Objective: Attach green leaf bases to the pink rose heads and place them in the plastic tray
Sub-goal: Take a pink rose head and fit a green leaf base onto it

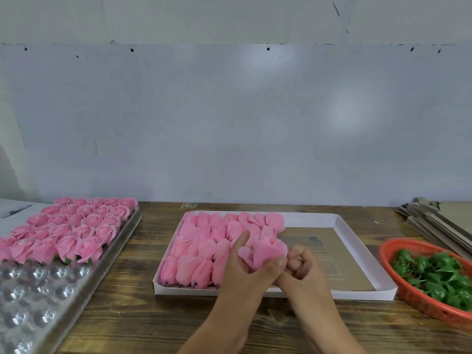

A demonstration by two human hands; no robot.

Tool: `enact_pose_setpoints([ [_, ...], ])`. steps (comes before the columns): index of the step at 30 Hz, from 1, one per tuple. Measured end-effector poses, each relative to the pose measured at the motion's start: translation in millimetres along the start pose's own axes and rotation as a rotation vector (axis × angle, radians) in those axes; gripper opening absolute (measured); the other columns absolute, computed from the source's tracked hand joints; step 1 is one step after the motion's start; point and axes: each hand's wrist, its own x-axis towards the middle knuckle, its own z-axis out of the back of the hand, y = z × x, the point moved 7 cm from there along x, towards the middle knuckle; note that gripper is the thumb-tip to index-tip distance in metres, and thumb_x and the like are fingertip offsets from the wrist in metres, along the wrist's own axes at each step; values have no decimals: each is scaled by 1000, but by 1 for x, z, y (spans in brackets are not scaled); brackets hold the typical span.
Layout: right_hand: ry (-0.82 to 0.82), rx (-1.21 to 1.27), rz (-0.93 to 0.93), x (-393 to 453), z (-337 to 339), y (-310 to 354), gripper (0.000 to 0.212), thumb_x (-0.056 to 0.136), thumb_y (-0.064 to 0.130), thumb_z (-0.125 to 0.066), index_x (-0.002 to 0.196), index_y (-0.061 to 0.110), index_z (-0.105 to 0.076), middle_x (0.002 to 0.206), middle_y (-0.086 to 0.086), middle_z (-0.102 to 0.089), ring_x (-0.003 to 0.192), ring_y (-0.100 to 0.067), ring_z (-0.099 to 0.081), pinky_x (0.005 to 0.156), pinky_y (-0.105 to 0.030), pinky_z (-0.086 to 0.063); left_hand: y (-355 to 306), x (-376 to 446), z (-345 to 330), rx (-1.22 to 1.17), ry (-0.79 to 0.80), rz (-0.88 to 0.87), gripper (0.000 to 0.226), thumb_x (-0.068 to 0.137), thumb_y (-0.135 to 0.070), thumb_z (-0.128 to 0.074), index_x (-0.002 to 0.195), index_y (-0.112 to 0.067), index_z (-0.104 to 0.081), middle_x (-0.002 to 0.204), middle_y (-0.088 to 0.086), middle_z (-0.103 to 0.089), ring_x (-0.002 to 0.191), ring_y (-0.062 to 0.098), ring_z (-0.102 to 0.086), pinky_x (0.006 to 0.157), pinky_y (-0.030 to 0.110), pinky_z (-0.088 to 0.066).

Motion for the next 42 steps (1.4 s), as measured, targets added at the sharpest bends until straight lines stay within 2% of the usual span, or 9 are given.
enact_pose_setpoints([
  [4, 111, -86, 32, -4, -11, -2, 28, 60, 15, -71, 71, 34, -54, 59, 4, -62, 45, -5, -52, 41, -15, -41, 10, 4, 9, -12, -44, 11, 88, 43, -41, -97, 121, -48, -55, 110, -18, -73, 98, 4, -72, 78, 24, -60],
  [8, 154, -256, 141, -7, -17, -3, 23, 63, 32, -69, 75, 43, -52, 82, 15, -72, 71, -7, -65, 59, -16, -48, 9, 4, 19, 27, -69, -42, 66, 48, -35, -92, 111, -36, -72, 101, -2, -78, 93, 15, -75, 74, 26, -61],
  [14, 115, -24, 57, -13, -27, -17, 46, 56, 29, -86, 94, 34, -62, 91, -11, -76, 76, -16, -71, 63, -21, -54, 5, -2, 28, -13, -112, -59, 29, 61, -44, -82, 89, -41, -76, 93, 1, -79, 86, 20, -75, 75, 33, -61],
  [18, 81, 44, -12, -15, -27, -25, 46, 66, -1, -87, 106, 14, -69, 90, -17, -75, 79, -25, -72, 66, -25, -58, 9, -2, 32, -100, -190, 3, 46, 50, -53, -86, 93, -41, -76, 101, -4, -78, 105, 24, -71, 94, 47, -57],
  [23, 81, 109, -149, -13, -23, -33, 32, 68, 1, -79, 99, 6, -75, 89, -24, -74, 85, -35, -72, 82, -43, -57, 5, -4, 28, -139, -146, 40, 51, 47, -49, -92, 95, -42, -76, 100, -13, -77, 94, 9, -74, 75, 31, -59],
  [27, 248, 328, -369, -20, -37, -40, 25, 65, 8, -76, 89, 2, -78, 89, -21, -72, 71, -20, -70, 60, -25, -58, 3, -6, 29, -158, -111, 44, 54, 47, -51, -92, 97, -40, -76, 107, -7, -77, 102, 11, -72, 81, 29, -57],
  [32, 249, 236, -312, -22, -39, -39, 33, 63, 13, -80, 95, 9, -79, 94, -20, -74, 80, -21, -72, 64, -25, -58, 7, -7, 33, -180, -167, 62, 42, 56, -57, -90, 91, -39, -75, 96, 8, -77, 99, 24, -73, 89, 42, -59],
  [36, 213, 233, -343, -23, -43, -42, 7, 78, -1, -74, 83, 3, -77, 77, -21, -67, 64, -20, -66, 56, -24, -56, 9, -7, 33, -220, -162, 66, 37, 55, -51, -84, 87, -36, -76, 83, 7, -74, 82, 20, -73, 74, 31, -59],
  [42, 310, 480, -641, -34, -49, -40, 16, 72, 11, -67, 82, 3, -76, 76, -20, -60, 53, -21, -62, 48, -26, -55, 6, -6, 31, -242, -120, 22, 37, 56, -51, -87, 85, -30, -77, 67, 5, -63, 66, 14, -63, 66, 28, -56],
])
